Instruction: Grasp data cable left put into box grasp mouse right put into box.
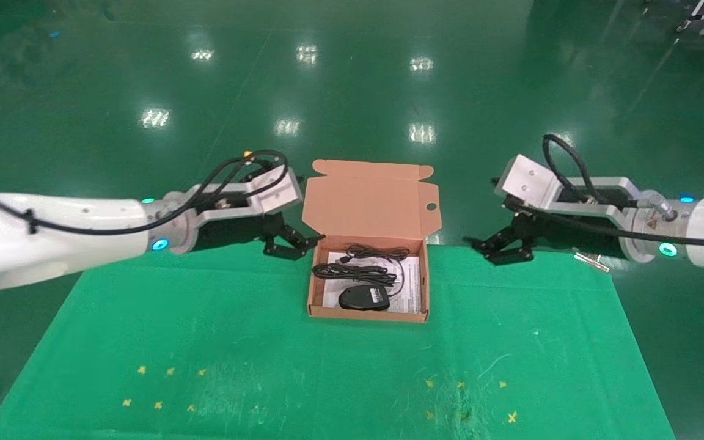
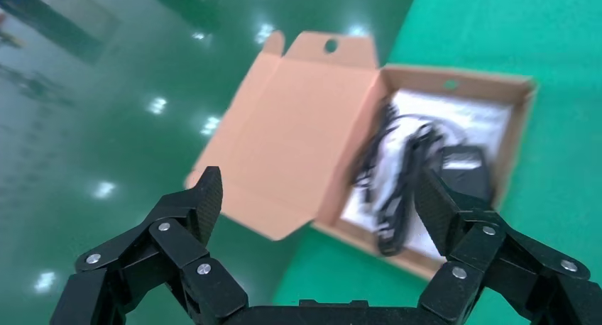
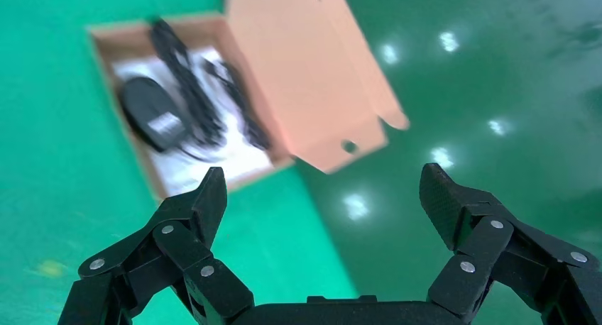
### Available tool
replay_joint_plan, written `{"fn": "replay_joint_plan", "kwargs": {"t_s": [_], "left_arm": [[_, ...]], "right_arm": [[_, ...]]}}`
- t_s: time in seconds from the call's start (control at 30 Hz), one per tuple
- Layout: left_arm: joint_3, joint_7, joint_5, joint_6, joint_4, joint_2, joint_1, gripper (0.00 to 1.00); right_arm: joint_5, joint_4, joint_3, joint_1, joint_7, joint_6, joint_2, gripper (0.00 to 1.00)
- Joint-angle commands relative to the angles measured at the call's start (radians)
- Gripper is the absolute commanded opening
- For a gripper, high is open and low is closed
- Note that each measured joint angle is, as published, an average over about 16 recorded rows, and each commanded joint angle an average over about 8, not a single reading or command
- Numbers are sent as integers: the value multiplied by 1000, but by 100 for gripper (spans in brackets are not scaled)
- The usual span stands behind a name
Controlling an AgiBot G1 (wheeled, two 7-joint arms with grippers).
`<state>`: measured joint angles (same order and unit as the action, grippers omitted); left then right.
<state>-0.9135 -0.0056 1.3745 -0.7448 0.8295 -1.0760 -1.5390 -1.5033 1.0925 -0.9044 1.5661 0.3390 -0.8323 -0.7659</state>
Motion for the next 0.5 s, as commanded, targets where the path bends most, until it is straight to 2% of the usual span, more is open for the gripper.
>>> {"fn": "replay_joint_plan", "kwargs": {"t_s": [0.03,0.5], "left_arm": [[28,-8,-29,-34,20,21,21,100],[225,-65,-228,-266,161,165,165,100]], "right_arm": [[35,9,29,-22,-7,-30,7,100],[280,70,227,-178,-55,-241,56,100]]}}
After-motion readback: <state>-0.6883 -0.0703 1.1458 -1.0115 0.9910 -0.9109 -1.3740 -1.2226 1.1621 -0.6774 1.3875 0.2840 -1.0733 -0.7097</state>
